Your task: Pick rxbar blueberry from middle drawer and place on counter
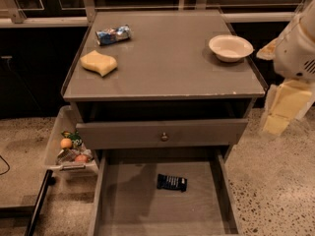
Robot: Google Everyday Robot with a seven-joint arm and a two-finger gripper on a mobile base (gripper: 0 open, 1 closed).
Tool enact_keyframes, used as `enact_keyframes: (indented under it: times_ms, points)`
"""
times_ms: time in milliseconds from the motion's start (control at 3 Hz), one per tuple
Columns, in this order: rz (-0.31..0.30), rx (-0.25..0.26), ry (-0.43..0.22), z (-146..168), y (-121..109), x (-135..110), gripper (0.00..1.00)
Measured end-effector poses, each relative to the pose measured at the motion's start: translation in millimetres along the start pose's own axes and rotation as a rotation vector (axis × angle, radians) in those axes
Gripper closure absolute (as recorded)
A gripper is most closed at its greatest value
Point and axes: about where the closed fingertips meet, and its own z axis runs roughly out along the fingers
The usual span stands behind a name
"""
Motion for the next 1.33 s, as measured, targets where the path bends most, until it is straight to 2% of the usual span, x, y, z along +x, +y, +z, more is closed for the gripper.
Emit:
enact_keyframes:
  times_ms: [333,667,1000,1333]
  points:
    - [-0.017,-0.032,-0.009,46,16,4,0.00]
    - [-0.040,-0.050,-0.046,97,30,13,0.00]
    - [-0.055,-0.065,-0.100,152,37,21,0.00]
    - [-0.061,-0.093,-0.118,192,41,27,0.00]
